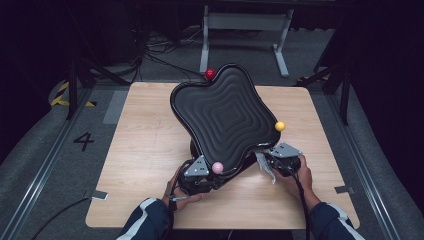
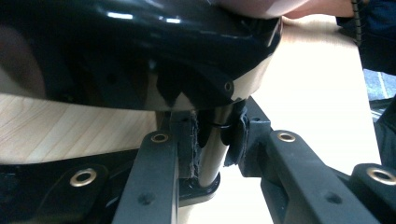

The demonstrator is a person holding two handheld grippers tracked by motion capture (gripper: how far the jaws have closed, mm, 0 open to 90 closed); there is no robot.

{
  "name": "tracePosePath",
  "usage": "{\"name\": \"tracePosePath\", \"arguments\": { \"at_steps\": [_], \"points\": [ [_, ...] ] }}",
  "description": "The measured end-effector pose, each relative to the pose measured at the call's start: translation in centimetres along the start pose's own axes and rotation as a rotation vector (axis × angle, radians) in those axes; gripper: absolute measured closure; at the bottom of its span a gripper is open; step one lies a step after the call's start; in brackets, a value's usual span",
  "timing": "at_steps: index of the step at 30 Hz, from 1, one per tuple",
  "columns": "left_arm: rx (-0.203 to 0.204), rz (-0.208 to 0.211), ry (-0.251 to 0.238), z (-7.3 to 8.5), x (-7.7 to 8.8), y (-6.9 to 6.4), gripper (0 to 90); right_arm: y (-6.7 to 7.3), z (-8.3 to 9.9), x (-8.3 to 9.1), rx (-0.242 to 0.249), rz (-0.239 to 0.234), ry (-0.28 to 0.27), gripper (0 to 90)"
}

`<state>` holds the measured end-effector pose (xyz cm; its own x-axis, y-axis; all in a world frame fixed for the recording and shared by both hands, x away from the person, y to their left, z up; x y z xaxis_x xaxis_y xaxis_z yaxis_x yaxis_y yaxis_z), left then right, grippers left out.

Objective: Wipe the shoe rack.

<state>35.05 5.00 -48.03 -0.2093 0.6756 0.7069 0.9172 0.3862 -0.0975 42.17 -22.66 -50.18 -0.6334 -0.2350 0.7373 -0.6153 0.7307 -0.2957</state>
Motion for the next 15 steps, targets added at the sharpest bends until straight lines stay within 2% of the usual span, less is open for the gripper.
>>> {"name": "tracePosePath", "arguments": {
  "at_steps": [2,3,4,6,10,15],
  "points": [
    [-0.002,0.001,-0.003,0.0,0.0,0.0,73.4,1.2,-0.2,0.2,0.042,0.006,-0.006,80.9],
    [-0.002,0.001,-0.003,0.0,0.0,0.0,73.3,1.2,-0.2,0.2,0.042,0.006,-0.006,80.9],
    [-0.002,0.001,-0.003,0.0,0.0,0.0,73.3,1.6,-0.3,0.3,0.054,-0.001,-0.008,80.9],
    [0.000,0.000,0.001,0.0,0.0,0.0,73.3,3.1,-0.7,0.6,0.091,-0.026,-0.017,80.9],
    [0.003,0.002,-0.001,0.0,0.0,0.0,73.3,4.7,-1.2,0.9,0.137,-0.050,-0.029,80.8],
    [0.003,0.006,0.003,0.0,0.0,0.0,73.3,6.4,-1.7,1.2,0.160,-0.086,-0.043,80.9]
  ]
}}
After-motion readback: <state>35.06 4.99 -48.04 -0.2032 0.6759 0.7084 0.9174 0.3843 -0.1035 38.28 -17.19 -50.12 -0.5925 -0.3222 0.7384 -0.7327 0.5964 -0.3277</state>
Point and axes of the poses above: each handheld gripper's, and its own axes: x roughly backward along the jaws, z roughly out of its underside, y roughly to its left, the point moved 4 cm from there along -x, roughly forward along the jaws, and after that the axes turned 13 degrees about y, right-handed, at the moved point
